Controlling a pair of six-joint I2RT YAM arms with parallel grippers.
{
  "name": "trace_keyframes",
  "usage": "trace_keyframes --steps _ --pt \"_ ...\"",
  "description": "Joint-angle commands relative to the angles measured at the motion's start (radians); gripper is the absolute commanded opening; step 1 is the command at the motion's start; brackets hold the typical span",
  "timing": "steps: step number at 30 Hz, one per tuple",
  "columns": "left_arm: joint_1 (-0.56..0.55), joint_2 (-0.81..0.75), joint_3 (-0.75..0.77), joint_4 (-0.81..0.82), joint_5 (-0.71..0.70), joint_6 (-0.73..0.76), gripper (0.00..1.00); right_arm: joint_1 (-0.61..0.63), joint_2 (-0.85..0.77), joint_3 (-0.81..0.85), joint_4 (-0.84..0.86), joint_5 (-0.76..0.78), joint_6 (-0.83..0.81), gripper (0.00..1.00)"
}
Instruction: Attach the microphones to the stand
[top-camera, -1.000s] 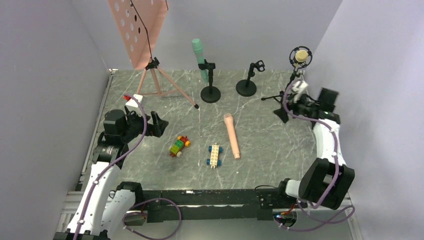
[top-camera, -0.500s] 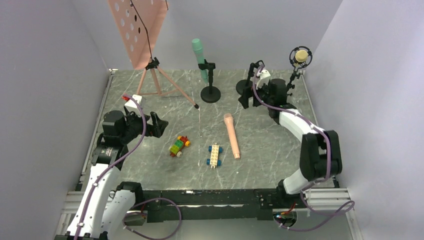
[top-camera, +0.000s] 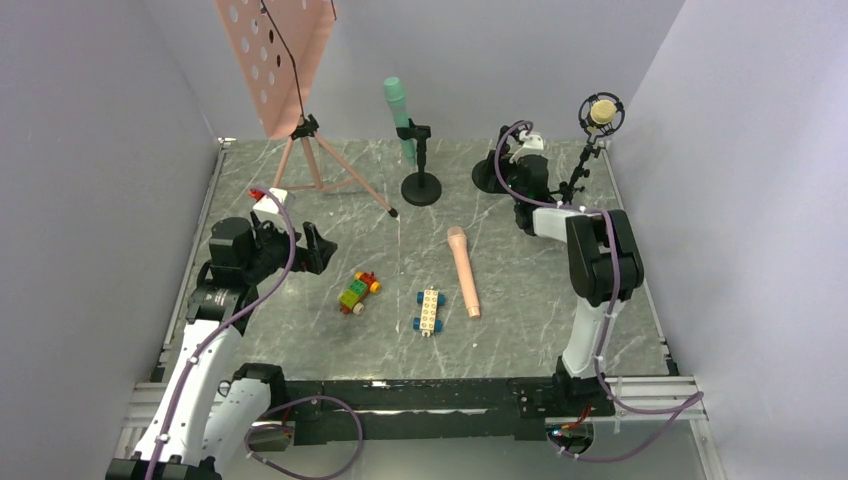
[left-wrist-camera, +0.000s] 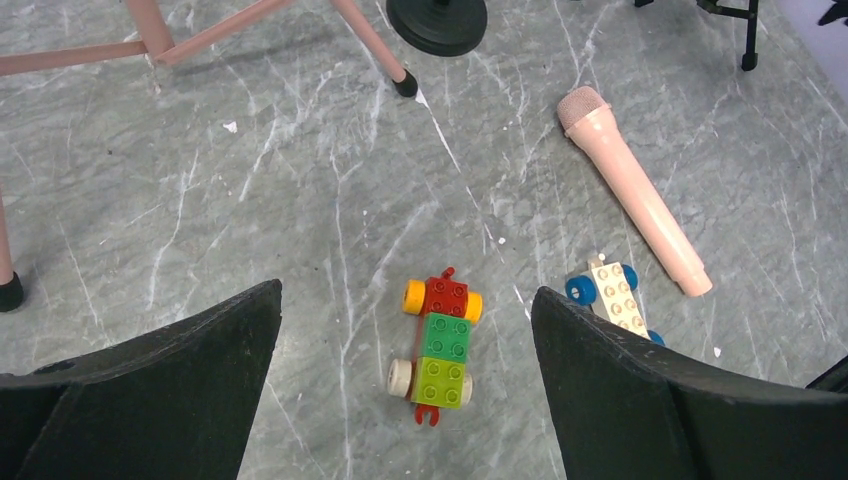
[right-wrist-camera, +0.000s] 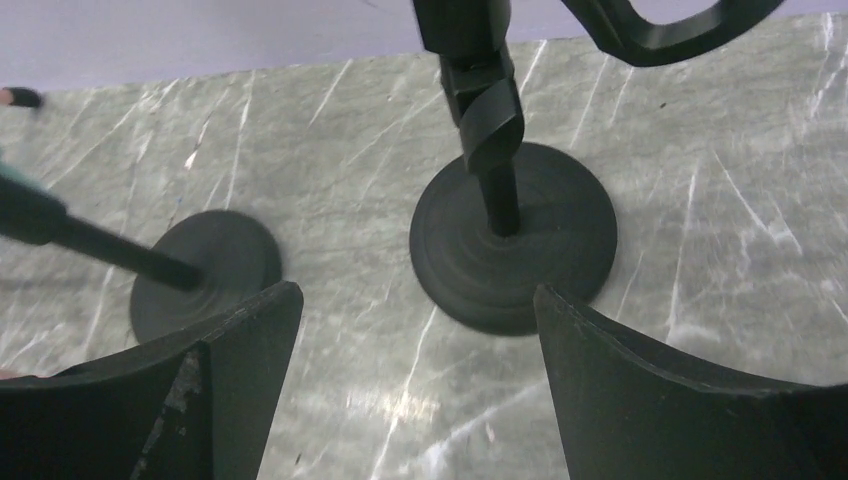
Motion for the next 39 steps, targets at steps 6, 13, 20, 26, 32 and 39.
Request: trace_keyframes --steps 6,13,20,26,32,39 --pt "0.009 0.018 0.02 0.023 0.0 0.019 0.99 -0.002 0.139 0.149 0.15 0.112 -0.095 0.85" --pt "0.014 0.037 0.027 0.021 0.0 0.02 0.99 -0.014 0.217 0.221 0.204 0.094 -0.155 0.79" --pt "0.017 0.026 0.019 0.022 -0.015 0.021 0.99 -0.02 0.314 0.274 0.291 0.079 -0.2 0.72" --pt "0.022 0.048 0.03 0.024 -0.002 0.02 0.99 -0.017 0.354 0.28 0.359 0.072 -0.26 0.64" --pt "0.027 0.053 0.027 0.029 0.003 0.015 0.99 -0.019 0.376 0.274 0.427 0.046 -0.325 0.59" --pt "0.029 0.052 0.025 0.025 0.0 0.017 0.99 -0.025 0.386 0.285 0.442 -0.035 -0.29 0.38"
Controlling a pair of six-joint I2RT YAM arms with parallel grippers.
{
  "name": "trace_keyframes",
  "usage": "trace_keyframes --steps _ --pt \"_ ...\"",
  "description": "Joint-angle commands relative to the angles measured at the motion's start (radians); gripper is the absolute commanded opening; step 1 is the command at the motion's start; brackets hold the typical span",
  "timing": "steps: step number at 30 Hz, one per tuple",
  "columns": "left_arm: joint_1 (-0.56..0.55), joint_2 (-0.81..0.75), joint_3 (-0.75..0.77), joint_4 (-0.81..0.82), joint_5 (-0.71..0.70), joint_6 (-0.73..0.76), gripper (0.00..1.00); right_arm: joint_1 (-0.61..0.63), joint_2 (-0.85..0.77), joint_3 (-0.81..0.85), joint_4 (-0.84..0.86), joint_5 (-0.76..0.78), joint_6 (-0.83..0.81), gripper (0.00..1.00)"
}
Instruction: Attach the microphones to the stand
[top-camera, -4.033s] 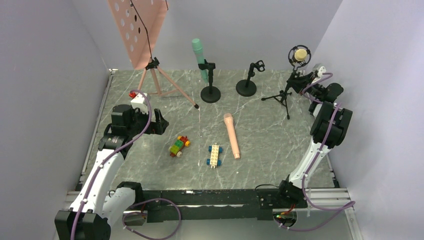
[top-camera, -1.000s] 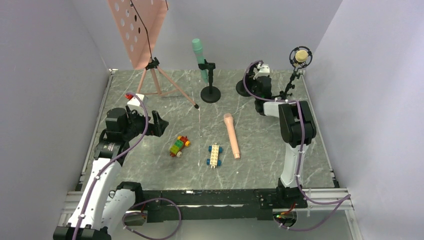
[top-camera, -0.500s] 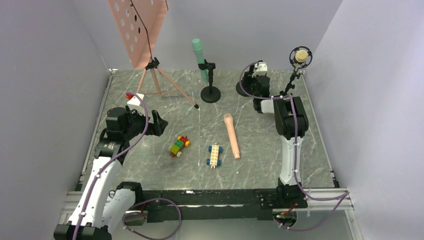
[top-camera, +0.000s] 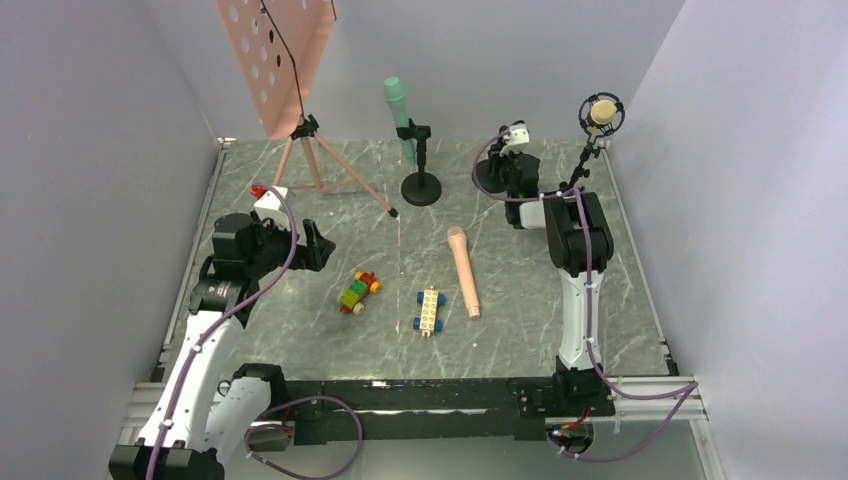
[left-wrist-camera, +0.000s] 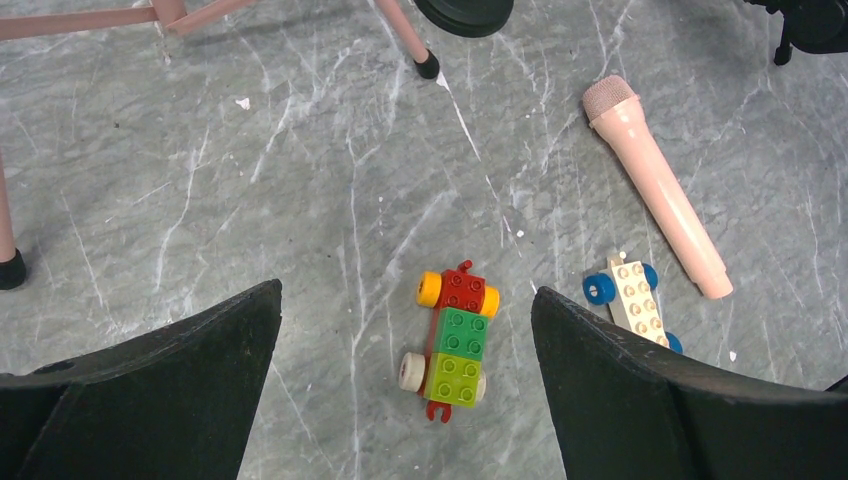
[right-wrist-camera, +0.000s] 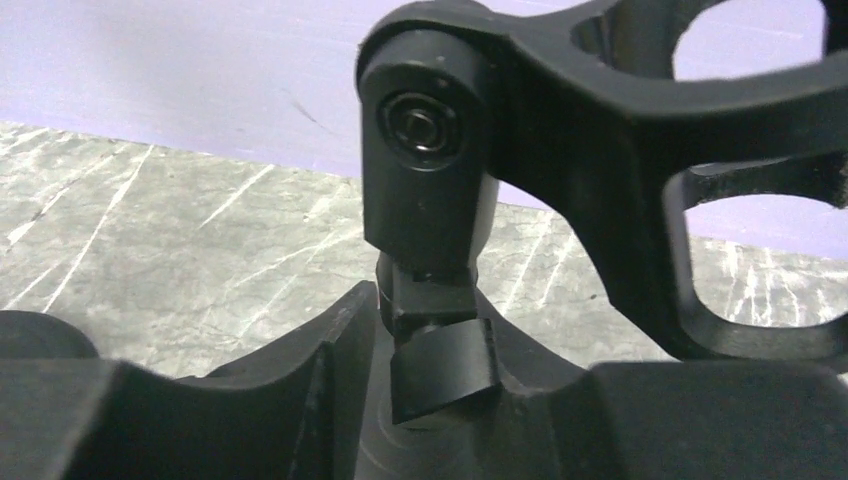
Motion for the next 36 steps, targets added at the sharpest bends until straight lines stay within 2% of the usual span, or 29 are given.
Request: trace_keyframes --steps 1,5,9,16,19,36 --pt "0.007 -0.004 0.025 0.025 0.007 0.011 0.99 -0.009 0.013 0.04 0.064 -0.073 0.014 0.35" --pt "0.007 -0.012 0.022 0.024 0.005 0.011 0.99 -0.022 -0.005 0.018 0.072 -0.129 0.051 0.21" --pt "0.007 -0.012 0.022 0.023 0.006 0.012 0.99 -0.034 -0.048 -0.03 0.105 -0.219 0.065 0.11" --pt "0.007 -0.014 0.022 0.025 0.013 0.011 0.99 -0.046 -0.188 -0.13 0.163 -0.407 0.06 0.01" --pt "0.007 -0.019 0.021 0.026 0.015 0.009 0.99 -0.061 -0.231 -0.167 0.226 -0.501 0.1 0.0" --pt "0.007 -0.035 0.02 0.03 0.034 0.008 0.99 -0.035 -0.484 -0.289 0.277 -0.891 0.409 0.0"
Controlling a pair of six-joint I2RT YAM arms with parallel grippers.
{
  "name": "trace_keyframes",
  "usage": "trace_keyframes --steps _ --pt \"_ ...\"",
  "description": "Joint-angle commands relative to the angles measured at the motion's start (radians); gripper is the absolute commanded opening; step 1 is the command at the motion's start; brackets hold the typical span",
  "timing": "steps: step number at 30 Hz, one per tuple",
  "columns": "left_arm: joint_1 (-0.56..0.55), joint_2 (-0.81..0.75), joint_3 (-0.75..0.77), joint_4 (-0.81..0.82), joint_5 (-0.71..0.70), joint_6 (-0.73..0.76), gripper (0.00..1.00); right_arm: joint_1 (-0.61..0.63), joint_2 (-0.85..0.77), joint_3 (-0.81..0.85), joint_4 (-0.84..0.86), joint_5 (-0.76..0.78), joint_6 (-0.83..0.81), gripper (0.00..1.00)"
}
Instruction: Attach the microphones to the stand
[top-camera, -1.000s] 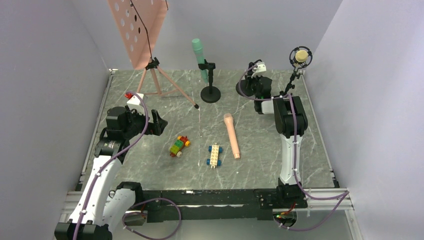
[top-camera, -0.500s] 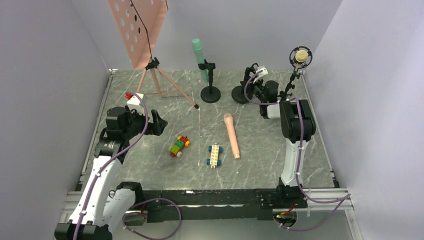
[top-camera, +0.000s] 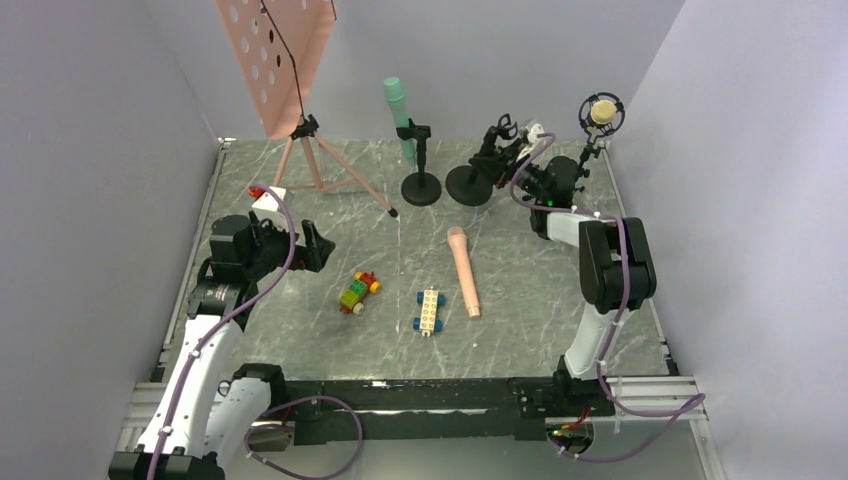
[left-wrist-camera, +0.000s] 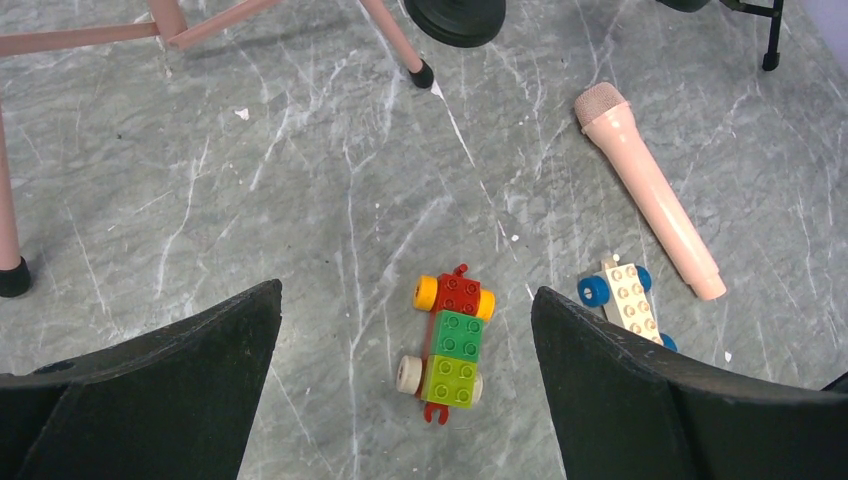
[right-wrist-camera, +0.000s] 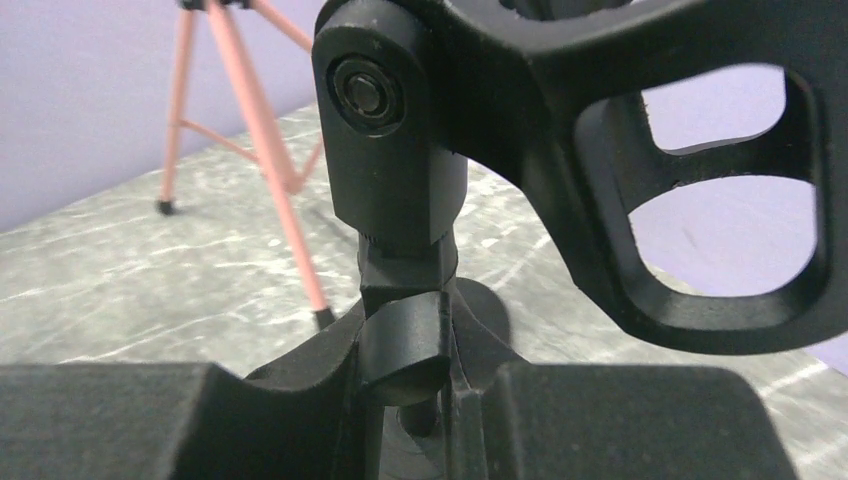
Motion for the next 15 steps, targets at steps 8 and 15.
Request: trace_keyframes --steps 8,15 --pt "0.006 -0.021 0.017 0.03 0.027 0.005 0.99 0.159 -0.103 -0.015 0.106 -0.229 0.136 0.0" --pt "0.006 -0.026 0.016 0.028 0.024 0.006 0.99 0.275 -0.029 0.006 -0.009 -0.24 0.01 0.0"
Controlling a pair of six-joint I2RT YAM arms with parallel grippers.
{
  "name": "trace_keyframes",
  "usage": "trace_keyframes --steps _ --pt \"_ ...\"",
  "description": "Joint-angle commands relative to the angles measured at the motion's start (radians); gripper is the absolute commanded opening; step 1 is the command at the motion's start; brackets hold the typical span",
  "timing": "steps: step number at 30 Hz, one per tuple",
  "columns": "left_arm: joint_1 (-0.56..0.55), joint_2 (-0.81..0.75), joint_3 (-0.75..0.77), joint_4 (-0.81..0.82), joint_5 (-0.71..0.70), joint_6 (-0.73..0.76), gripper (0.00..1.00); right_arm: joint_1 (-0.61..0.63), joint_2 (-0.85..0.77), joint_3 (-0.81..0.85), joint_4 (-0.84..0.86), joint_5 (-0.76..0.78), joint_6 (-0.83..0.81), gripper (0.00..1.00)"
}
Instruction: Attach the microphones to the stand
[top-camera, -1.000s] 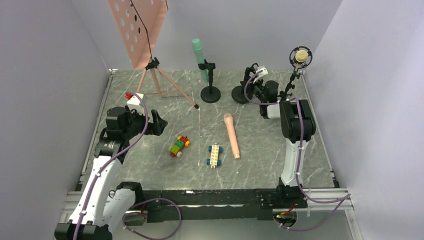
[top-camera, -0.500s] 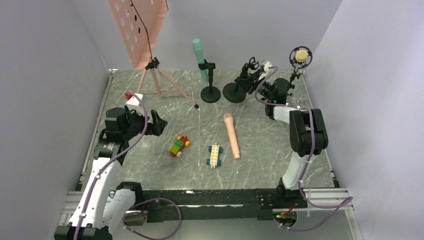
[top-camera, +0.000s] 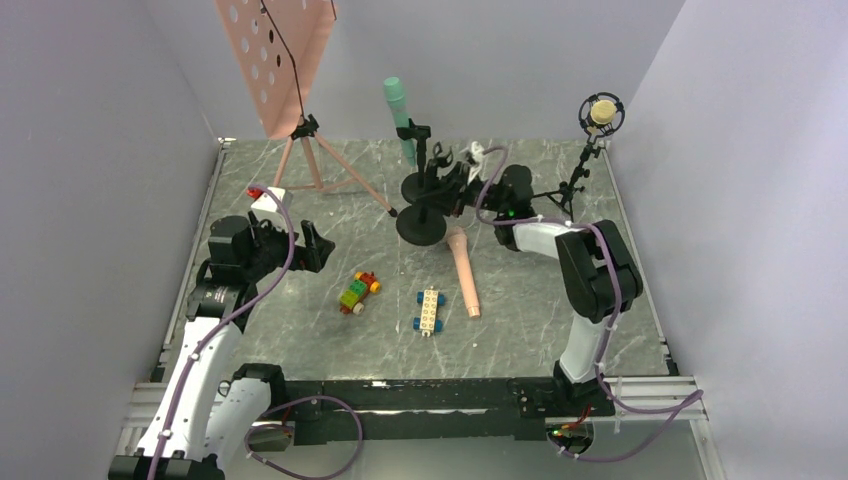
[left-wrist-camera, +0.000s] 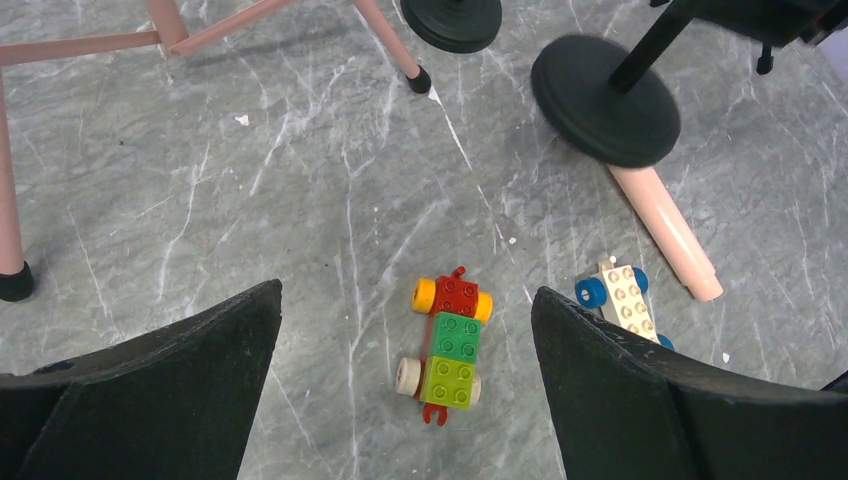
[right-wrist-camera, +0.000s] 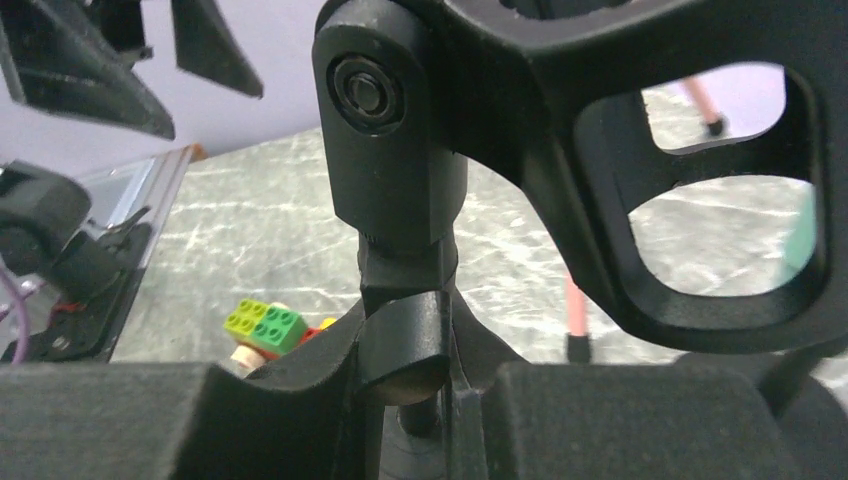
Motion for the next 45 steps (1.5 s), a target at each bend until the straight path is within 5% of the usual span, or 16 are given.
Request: trace_keyframes --steps 1,13,25,45 --pt "0.006 -0.015 0.016 0.028 0.021 0.006 0.99 0.057 0.032 0.04 -0.039 -0.017 -0.106 0.0" --pt "0.006 -0.012 0.016 0.029 0.025 0.006 0.99 0.13 0.094 0.053 -0.274 0.077 -0.336 0.05" --pt "0.007 -0.012 0.017 0.03 0.024 0.006 0.99 0.135 0.098 0.0 -0.303 0.07 -0.444 0.17" --pt "0.007 -0.027 0.013 0.027 0.023 0.008 0.99 0.126 0.064 -0.098 -0.211 0.047 -0.364 0.48"
